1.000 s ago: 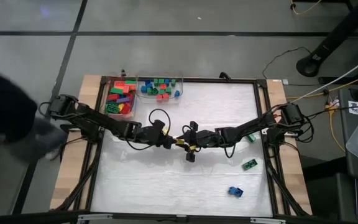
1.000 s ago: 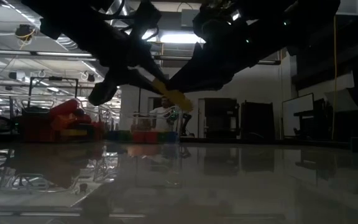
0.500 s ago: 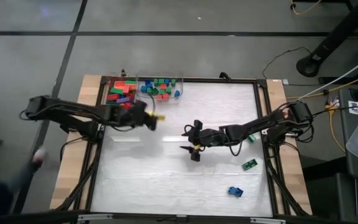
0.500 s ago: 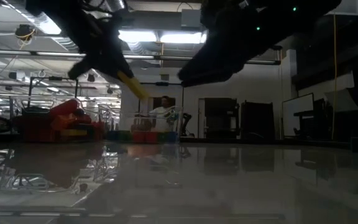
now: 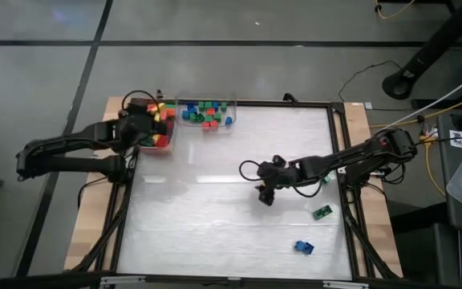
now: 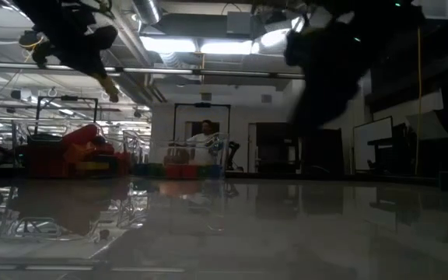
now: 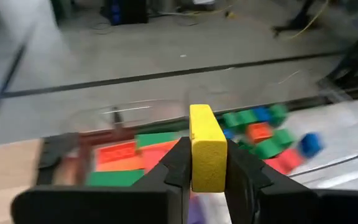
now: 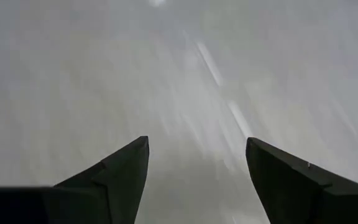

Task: Sort blocks by size
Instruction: Put the large yellow block into the left transparent bin, then put the large green game piece into the left transparent bin

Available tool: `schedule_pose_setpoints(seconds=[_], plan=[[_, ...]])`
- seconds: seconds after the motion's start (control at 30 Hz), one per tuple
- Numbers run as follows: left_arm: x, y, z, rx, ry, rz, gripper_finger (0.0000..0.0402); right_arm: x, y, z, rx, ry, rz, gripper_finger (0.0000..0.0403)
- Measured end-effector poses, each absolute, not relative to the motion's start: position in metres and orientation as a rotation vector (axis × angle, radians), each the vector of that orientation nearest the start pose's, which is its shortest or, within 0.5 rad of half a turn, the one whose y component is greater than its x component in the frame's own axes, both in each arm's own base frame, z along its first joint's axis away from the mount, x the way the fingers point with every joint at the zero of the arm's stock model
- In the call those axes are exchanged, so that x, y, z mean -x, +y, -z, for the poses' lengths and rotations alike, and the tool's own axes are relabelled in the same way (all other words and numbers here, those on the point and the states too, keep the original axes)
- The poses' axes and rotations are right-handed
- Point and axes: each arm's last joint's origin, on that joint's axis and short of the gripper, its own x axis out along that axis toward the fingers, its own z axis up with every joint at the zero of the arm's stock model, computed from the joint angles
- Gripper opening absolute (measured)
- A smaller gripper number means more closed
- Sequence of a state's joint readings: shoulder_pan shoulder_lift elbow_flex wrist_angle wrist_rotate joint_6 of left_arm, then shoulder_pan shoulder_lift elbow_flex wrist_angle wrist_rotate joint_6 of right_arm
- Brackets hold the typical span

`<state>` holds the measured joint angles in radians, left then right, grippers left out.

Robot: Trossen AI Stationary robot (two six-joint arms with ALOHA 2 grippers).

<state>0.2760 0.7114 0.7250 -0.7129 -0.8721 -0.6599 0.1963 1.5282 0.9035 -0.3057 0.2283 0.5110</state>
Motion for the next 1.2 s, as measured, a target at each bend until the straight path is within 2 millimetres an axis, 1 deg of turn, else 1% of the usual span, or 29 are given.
schedule_pose_setpoints(seconds=[0.13, 0.2, 0.37, 0.43, 0.57, 0.67, 0.73, 0.83, 0.97, 1.2], plan=[[-0.115, 0.063, -0.279, 0.303, 0.394, -1.33, 0.0077, -0.28, 0.049, -0.191, -0.273, 1.023, 0.314, 0.0266], [-0.115, 0.067, -0.277, 0.298, 0.417, -1.357, 0.0093, -0.274, 0.049, -0.188, -0.27, 1.097, 0.31, 0.0266], [-0.119, 0.077, -0.27, 0.285, 0.48, -1.413, 0.0139, -0.262, 0.049, -0.184, -0.296, 1.256, 0.27, 0.0266], [-0.122, 0.08, -0.268, 0.28, 0.502, -1.426, 0.0155, -0.256, 0.048, -0.183, -0.309, 1.316, 0.306, 0.0266], [-0.129, 0.083, -0.261, 0.29, 0.56, -1.41, 0.0172, -0.246, 0.047, -0.193, -0.274, 1.452, 0.358, 0.0266], [-0.135, 0.085, -0.255, 0.31, 0.611, -1.375, 0.0174, -0.24, 0.048, -0.202, -0.262, 1.546, 0.364, 0.0266], [-0.139, 0.086, -0.251, 0.324, 0.646, -1.349, 0.0172, -0.235, 0.051, -0.203, -0.264, 1.604, 0.343, 0.0266], [-0.144, 0.088, -0.246, 0.338, 0.691, -1.323, 0.0167, -0.226, 0.063, -0.203, -0.238, 1.686, 0.29, 0.0266], [-0.149, 0.09, -0.24, 0.334, 0.733, -1.32, 0.0167, -0.216, 0.085, -0.204, -0.182, 1.737, 0.193, 0.0266], [-0.153, 0.092, -0.235, 0.325, 0.769, -1.321, 0.0166, -0.194, 0.127, -0.204, -0.019, 1.75, 0.038, 0.0266]])
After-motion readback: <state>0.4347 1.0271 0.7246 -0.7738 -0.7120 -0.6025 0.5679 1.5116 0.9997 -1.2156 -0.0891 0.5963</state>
